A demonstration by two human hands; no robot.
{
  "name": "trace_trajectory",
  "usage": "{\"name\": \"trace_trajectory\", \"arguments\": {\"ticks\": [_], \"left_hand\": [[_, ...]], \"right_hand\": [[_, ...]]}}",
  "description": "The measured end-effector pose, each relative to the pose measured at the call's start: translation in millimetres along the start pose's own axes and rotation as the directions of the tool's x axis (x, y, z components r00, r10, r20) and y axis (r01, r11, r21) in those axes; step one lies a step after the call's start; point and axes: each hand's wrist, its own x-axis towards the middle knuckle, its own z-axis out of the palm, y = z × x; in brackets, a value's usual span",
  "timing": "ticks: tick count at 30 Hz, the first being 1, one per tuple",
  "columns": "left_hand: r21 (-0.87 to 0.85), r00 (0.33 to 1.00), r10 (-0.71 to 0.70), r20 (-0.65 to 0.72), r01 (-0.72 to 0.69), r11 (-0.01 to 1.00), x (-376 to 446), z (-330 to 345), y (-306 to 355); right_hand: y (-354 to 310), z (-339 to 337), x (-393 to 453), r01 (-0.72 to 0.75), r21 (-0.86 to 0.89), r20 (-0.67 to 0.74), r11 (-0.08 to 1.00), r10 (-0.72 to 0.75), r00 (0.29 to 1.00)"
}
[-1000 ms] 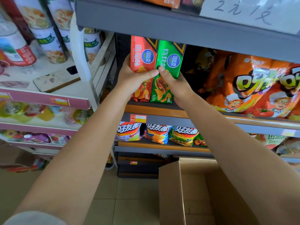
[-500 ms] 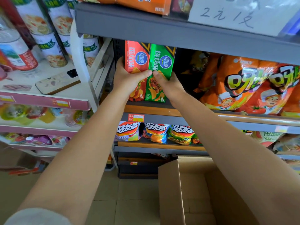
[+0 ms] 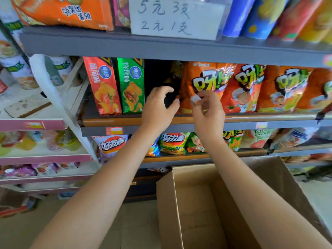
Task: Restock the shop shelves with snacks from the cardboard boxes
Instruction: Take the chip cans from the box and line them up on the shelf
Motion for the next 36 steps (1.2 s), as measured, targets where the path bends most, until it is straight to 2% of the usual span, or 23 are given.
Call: {"name": "trace_trajectory", "arguments": {"ticks": [2, 4, 7, 9, 12, 14, 17, 21, 24, 27, 29, 31, 33, 34, 36], "left_hand": [[-0.048, 0.991, -0.089, 0.104, 0.095, 0.994, 1, 26, 14], [-0.115, 0.97, -0.182, 0.163, 0.202, 0.973, 3, 46, 30], [-0.204, 0.961, -0.225, 0.163, 0.256, 0.945, 6, 69, 42], [-0.192, 0.96, -0.24, 0.141, 0.265, 0.945, 9, 80, 44], [-0.124, 0.953, -0.291, 0.083, 0.3, 0.946, 18, 85, 43], [-0.09, 0.947, -0.316, 0.058, 0.32, 0.943, 27, 85, 43], [-0.037, 0.933, -0.351, 0.077, 0.354, 0.934, 35, 84, 47], [0.015, 0.933, -0.339, 0.12, 0.34, 0.94, 30, 72, 44], [0.026, 0.947, -0.32, 0.01, 0.32, 0.947, 19, 48, 31], [0.01, 0.943, -0.228, -0.244, 0.237, 0.971, 4, 13, 7], [0.057, 0.879, -0.169, -0.445, 0.216, 0.975, 0, -14, -15], [0.091, 0.79, -0.177, -0.587, 0.282, 0.955, 2, -41, -37], [0.125, 0.733, -0.24, -0.637, 0.406, 0.905, 10, -66, -56], [0.13, 0.727, -0.279, -0.628, 0.451, 0.883, 15, -77, -65], [0.083, 0.762, -0.364, -0.536, 0.477, 0.875, 27, -90, -85]], "right_hand": [[17, -28, 8, -0.039, -0.05, -0.1, 0.998, 0.034, 0.994], [35, -52, 18, -0.058, -0.132, -0.074, 0.99, 0.049, 0.996], [49, -69, 26, 0.067, -0.209, 0.121, 0.976, -0.042, 0.992], [53, -70, 30, 0.13, -0.252, 0.271, 0.959, -0.059, 0.961], [55, -65, 36, 0.095, -0.264, 0.438, 0.96, 0.031, 0.899], [56, -61, 42, 0.1, -0.251, 0.476, 0.963, 0.033, 0.879], [58, -59, 51, 0.106, -0.236, 0.45, 0.966, 0.012, 0.893], [54, -55, 42, 0.17, -0.225, 0.272, 0.959, -0.106, 0.957], [42, -43, 33, 0.23, -0.108, 0.27, 0.967, -0.194, 0.943], [27, -15, 25, 0.267, -0.028, 0.372, 0.963, -0.238, 0.897], [17, 10, 21, 0.287, -0.009, 0.413, 0.958, -0.257, 0.874], [7, 36, 19, 0.27, -0.013, 0.425, 0.963, -0.239, 0.873], [-3, 62, 22, 0.227, -0.038, 0.424, 0.973, -0.19, 0.886], [-8, 74, 24, 0.203, -0.051, 0.414, 0.978, -0.164, 0.895], [-15, 96, 30, 0.136, -0.071, 0.386, 0.988, -0.098, 0.917]]}}
